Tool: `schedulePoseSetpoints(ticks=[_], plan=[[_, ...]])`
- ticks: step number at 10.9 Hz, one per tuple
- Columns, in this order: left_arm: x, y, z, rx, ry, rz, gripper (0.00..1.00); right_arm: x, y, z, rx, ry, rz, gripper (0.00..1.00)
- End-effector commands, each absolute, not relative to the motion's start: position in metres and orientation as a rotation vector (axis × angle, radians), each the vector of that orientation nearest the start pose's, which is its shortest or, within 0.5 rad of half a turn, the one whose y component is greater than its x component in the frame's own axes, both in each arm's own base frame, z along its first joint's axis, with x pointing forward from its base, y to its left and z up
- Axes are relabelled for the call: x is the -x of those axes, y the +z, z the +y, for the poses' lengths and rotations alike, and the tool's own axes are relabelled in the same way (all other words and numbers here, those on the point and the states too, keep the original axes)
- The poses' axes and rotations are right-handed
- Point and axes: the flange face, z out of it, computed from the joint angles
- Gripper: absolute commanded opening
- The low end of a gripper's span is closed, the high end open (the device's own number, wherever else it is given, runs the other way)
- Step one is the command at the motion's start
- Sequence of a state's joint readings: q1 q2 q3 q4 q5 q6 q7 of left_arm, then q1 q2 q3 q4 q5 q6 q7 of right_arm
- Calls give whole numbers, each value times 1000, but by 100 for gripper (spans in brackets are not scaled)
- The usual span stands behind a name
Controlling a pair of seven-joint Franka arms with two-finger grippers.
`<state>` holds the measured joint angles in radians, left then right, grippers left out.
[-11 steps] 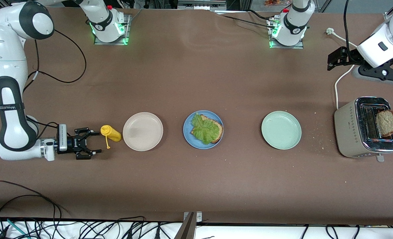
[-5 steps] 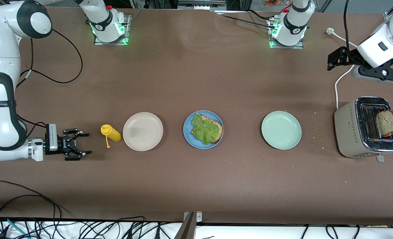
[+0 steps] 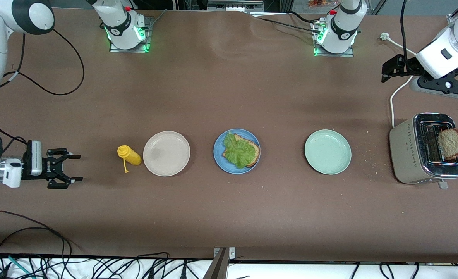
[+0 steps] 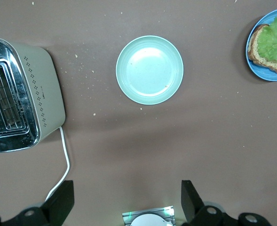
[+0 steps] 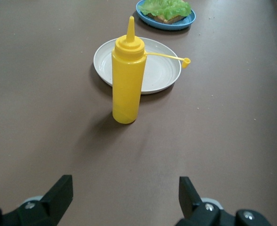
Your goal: Make sandwich in blue plate with both arms
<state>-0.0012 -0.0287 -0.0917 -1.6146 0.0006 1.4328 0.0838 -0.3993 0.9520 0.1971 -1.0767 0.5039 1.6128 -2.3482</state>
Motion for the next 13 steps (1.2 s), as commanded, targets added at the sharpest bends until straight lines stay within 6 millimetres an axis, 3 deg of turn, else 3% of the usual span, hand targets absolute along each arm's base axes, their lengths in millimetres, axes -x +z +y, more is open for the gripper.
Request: schedulePoseSetpoints(ticks=[1,4,7,10,13], plan=[[-524,613,-48,3093,241,273,100,-705,291,-149,1483,-582,-2081,100],[-524,614,-49,3093,239,273,100,-702,322,-143,1564,-538,-2103,100],[-524,614,-49,3093,236,273,100,-693,358,-122,1697,-389,-2115,100],[-529,616,-50,3094,222,275,100,-680,418,-96,1980,-229,-2008,100],[-535,610,-43,3099,229,255,100,-655,457,-75,2328,-82,-1696,100]])
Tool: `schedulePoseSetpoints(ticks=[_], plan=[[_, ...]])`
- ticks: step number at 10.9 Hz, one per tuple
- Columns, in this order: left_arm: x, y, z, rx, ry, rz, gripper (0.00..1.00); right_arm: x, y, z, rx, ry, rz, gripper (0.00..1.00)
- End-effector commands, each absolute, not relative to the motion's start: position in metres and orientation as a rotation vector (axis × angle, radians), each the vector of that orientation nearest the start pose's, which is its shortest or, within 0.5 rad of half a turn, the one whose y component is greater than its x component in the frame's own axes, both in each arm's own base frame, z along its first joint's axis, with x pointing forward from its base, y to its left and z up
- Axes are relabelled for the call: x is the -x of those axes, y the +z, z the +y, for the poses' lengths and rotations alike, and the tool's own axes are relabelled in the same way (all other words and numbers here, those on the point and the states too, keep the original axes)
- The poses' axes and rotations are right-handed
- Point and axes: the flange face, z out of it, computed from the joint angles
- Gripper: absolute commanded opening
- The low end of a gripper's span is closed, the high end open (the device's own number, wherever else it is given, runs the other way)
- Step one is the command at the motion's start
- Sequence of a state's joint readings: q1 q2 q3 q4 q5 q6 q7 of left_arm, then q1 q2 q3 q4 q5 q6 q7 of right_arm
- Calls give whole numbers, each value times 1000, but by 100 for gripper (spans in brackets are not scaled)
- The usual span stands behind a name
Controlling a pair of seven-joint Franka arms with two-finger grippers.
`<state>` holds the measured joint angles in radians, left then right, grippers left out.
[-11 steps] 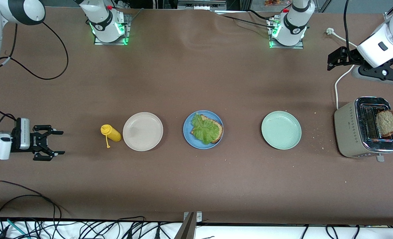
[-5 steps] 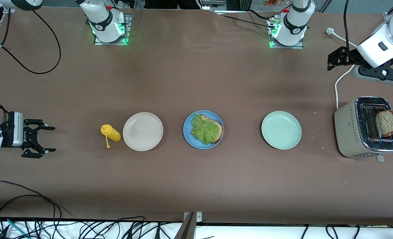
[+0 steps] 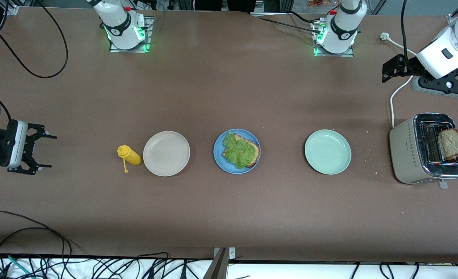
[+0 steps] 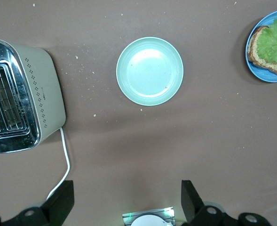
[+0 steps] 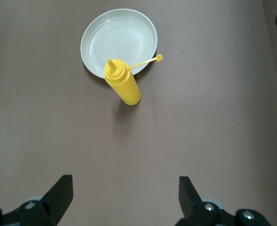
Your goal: Make sandwich in blue plate with both arms
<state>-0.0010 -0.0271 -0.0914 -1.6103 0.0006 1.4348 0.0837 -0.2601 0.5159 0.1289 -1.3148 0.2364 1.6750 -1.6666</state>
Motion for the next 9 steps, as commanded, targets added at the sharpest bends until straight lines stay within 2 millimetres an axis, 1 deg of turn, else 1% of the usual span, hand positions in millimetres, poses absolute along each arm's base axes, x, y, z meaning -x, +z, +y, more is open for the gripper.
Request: schedulePoseSetpoints(ticks=[1,2,3,4,5,7,9], plan=[[-536,611,-38,3099,227,243,100,-643,469,-68,2437,-49,-1551,100],[-539,606,-39,3099,236,243,100,-633,478,-59,2532,-13,-1393,100],[-543,601,-38,3101,232,241,100,-622,489,-42,2616,20,-1241,100],[-548,596,-37,3103,241,237,100,-612,505,-26,2704,38,-1102,100],[-560,599,-36,3109,208,238,100,-598,523,-10,2794,56,-942,100],[-583,593,-34,3114,201,235,100,-574,564,14,2910,46,-643,100],[-596,586,-27,3099,202,218,100,-550,601,26,3013,39,-478,100]])
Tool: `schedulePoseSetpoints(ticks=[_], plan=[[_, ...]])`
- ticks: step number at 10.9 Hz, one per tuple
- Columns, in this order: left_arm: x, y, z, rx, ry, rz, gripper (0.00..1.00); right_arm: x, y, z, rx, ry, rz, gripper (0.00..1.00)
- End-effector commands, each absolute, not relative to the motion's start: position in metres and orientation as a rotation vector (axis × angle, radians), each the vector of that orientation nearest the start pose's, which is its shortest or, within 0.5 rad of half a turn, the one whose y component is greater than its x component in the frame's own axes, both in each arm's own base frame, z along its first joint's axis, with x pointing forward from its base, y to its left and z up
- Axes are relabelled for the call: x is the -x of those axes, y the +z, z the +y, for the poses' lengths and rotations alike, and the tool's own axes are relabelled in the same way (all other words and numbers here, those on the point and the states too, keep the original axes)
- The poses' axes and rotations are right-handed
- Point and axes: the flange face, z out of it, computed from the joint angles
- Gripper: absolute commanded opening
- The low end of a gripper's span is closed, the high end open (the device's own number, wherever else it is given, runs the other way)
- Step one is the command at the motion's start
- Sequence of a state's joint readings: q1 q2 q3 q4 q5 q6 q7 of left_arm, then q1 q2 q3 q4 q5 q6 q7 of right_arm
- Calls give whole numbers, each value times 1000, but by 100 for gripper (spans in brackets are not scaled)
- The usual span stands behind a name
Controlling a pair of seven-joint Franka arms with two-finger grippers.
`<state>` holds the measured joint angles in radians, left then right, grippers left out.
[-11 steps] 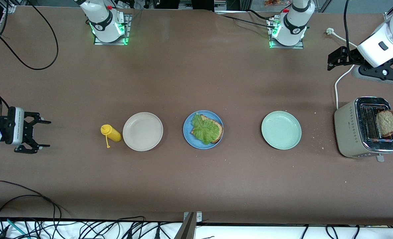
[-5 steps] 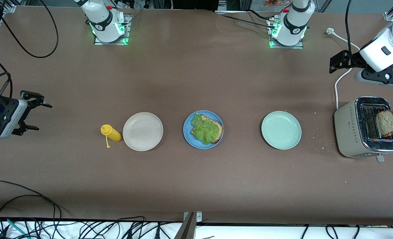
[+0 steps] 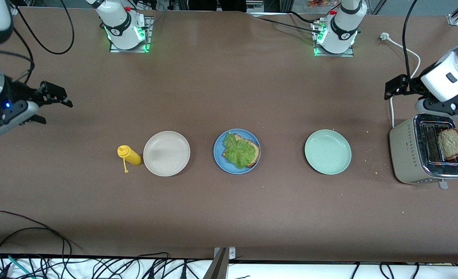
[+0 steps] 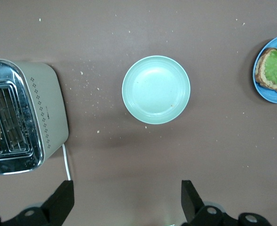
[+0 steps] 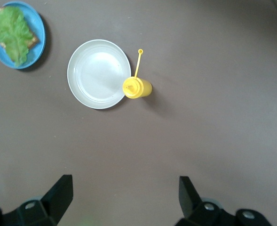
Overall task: Make sandwich in blue plate with both arms
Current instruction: 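Reach the left gripper into the toaster and grasp the bread slice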
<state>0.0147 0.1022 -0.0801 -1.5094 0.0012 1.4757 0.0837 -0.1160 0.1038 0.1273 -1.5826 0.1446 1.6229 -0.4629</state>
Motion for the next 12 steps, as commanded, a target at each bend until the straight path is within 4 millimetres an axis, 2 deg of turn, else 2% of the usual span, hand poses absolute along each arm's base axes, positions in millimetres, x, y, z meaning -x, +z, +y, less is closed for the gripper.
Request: schedulePoseSetpoints(ticks=[1,2,3,4,5,7,8,9,10,12], plan=[[-601,583,-27,3100,188,218,100,-539,613,28,3055,51,-360,100],[-602,583,-27,3100,179,218,100,-537,616,21,3092,56,-265,100],[-604,581,-27,3100,181,219,100,-538,616,7,3099,54,-205,100],[-605,578,-19,3103,188,205,100,-540,613,-18,3104,53,-148,100],[-609,574,-6,3107,184,182,100,-543,612,-32,3110,32,-121,100],[-624,560,50,3121,112,120,100,-543,612,-39,3155,30,-125,100],[-628,551,71,3121,99,159,100,-542,612,-39,3154,39,-124,100],[-631,542,101,3122,86,158,100,-542,613,-42,3154,49,-115,100],[-633,528,142,3128,67,164,100,-545,607,-42,3148,65,-112,100],[-636,504,197,3123,24,174,100,-545,607,-42,3147,67,-112,100]])
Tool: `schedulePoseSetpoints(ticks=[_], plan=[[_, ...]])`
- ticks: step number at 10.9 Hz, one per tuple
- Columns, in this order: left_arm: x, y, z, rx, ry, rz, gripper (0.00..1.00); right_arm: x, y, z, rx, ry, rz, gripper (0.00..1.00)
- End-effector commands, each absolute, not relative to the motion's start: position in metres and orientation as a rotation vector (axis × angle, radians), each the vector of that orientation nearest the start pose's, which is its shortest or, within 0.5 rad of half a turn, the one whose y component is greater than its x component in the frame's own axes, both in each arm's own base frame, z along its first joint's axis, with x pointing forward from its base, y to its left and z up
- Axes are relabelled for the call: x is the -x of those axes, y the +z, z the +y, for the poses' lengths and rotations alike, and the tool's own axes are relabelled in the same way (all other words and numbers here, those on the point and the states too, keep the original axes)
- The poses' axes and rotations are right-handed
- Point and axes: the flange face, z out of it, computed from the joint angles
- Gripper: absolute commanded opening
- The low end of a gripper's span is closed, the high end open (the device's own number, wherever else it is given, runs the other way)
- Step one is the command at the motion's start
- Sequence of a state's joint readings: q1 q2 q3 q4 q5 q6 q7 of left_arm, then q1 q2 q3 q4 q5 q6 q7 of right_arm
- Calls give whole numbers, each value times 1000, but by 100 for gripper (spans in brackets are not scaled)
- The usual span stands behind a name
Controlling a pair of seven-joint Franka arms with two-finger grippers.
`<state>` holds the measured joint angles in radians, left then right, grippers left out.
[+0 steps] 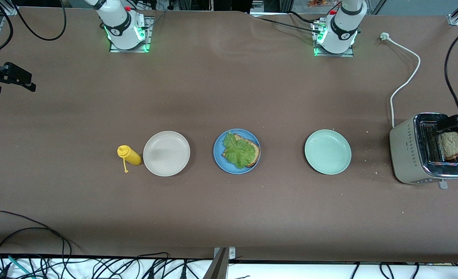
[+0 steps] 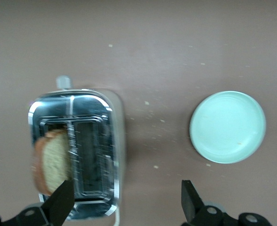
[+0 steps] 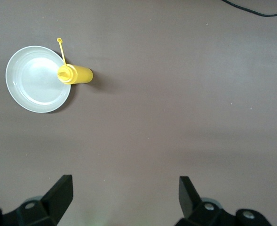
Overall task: Make sandwich in blue plate with both arms
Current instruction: 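Reach the left gripper into the toaster and grasp the bread slice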
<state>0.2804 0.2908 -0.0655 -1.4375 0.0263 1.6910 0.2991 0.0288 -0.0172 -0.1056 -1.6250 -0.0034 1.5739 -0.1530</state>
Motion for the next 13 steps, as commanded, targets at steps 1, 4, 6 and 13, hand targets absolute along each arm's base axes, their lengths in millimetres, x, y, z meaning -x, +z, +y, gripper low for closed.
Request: schedulePoseSetpoints(ticks=[1,4,6,13], plan=[[-632,490,221,3132,40,119,100,-545,607,-42,3146,67,-114,100],[-628,448,256,3171,118,34,99,-545,612,-41,3150,53,-116,100],[-630,420,262,3176,182,32,91,-544,615,-41,3154,61,-119,100],[-624,369,290,3122,313,224,50,-550,625,-44,3159,16,-114,100]])
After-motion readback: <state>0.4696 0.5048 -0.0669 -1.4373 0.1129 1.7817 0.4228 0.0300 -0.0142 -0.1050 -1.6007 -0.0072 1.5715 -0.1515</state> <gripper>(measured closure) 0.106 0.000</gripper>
